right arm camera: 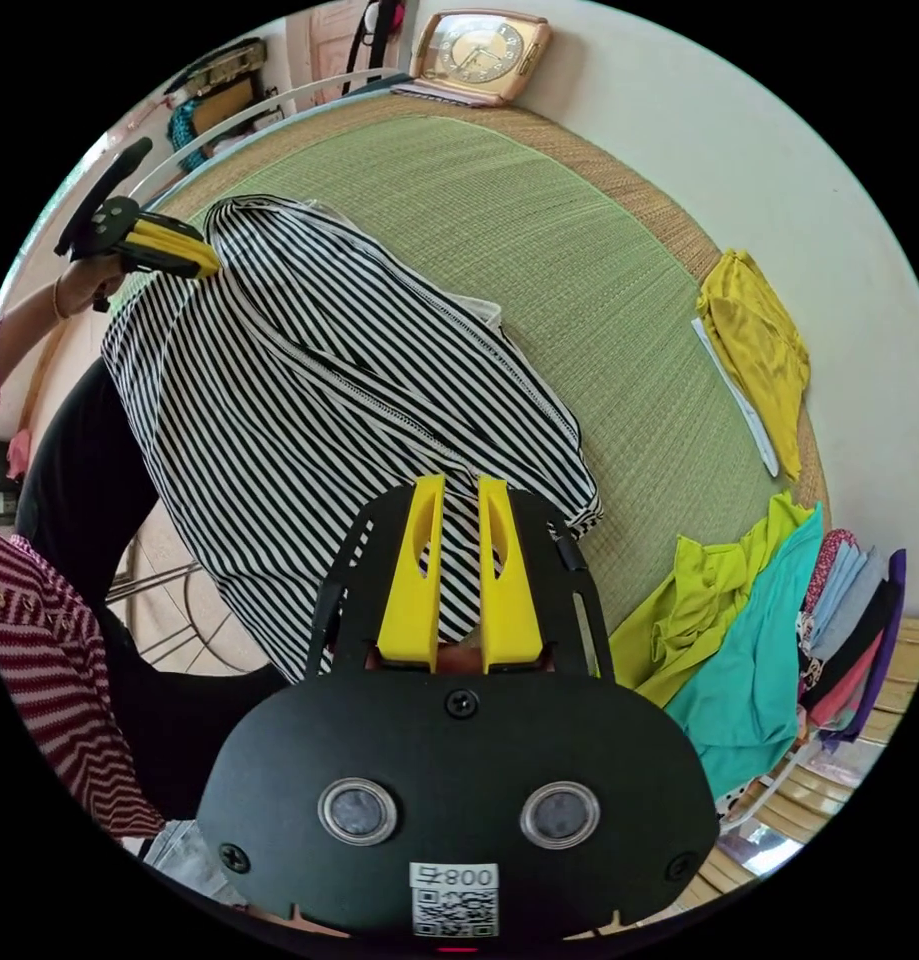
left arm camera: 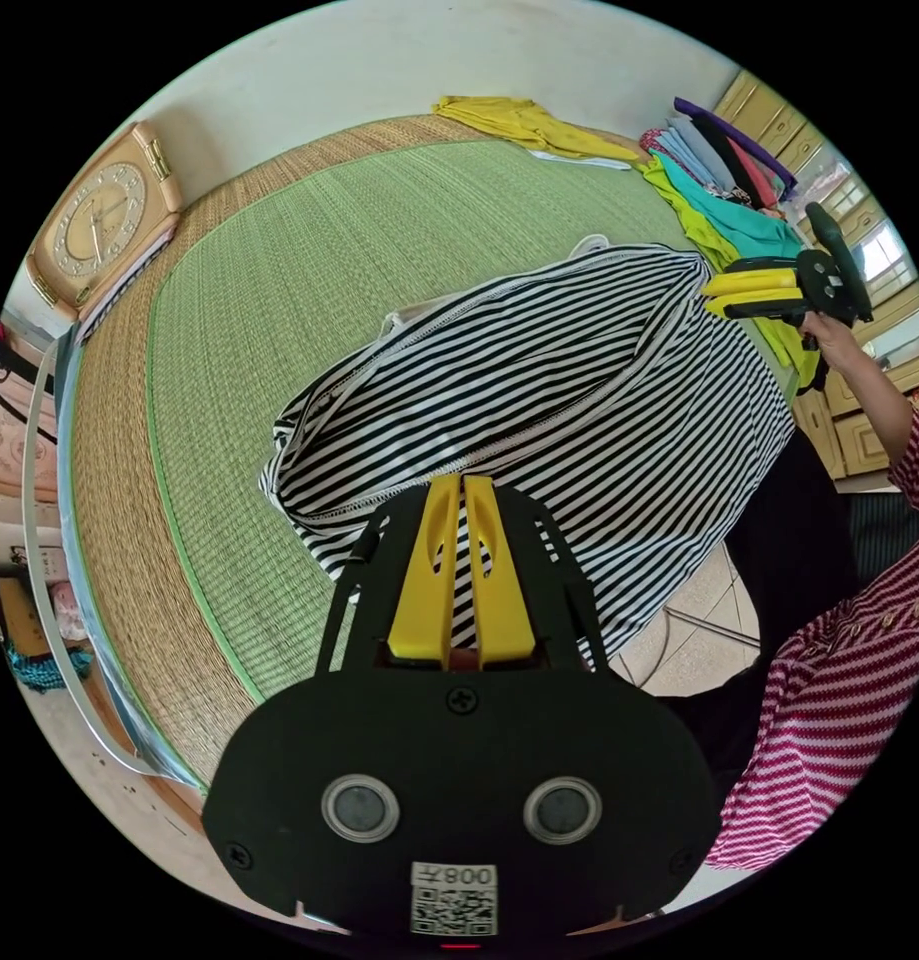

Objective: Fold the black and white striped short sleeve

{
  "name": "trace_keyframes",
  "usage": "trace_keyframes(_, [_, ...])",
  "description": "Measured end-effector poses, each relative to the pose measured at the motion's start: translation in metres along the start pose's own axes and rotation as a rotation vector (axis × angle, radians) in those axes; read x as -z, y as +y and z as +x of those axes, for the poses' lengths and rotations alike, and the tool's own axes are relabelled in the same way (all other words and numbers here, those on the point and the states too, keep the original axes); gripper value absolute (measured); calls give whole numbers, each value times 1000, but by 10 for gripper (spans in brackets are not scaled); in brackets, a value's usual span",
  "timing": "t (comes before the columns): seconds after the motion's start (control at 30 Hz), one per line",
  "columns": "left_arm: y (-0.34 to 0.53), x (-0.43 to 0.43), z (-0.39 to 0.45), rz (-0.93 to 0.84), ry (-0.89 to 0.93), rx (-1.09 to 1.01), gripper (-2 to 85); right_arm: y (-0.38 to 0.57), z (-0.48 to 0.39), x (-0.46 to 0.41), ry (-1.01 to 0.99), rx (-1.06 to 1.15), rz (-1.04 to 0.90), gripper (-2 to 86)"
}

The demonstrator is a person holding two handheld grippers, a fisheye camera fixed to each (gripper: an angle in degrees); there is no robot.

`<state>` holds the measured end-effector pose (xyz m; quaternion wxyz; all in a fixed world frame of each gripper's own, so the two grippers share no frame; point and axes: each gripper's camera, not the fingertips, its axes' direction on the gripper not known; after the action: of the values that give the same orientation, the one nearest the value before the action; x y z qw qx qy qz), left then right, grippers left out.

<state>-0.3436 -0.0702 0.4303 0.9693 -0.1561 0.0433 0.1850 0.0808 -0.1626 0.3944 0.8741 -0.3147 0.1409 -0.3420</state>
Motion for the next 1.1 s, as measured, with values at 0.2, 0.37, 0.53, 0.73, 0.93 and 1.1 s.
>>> trace_keyframes(0.2, [2,10,-4,30,26,25,5,-10,-20,-10,44,66,-20,61])
trace_keyframes(0.37, [5,18,-10,53,60,54,4,-12,-29,-11,64,83,-12,43])
trace_keyframes(0.53, [6,25,-15,69,88,68,4,-11,-24,-1,29,51,12,15])
trace_keyframes(0.73, [9,31,-17,74,108,73,4,-9,-12,7,-34,15,27,4])
trace_keyframes(0.93, [13,37,-14,83,106,70,4,-8,-6,5,-60,10,19,3])
trace_keyframes(1.1, [17,39,-10,88,103,62,5,-3,3,4,-94,-7,21,4])
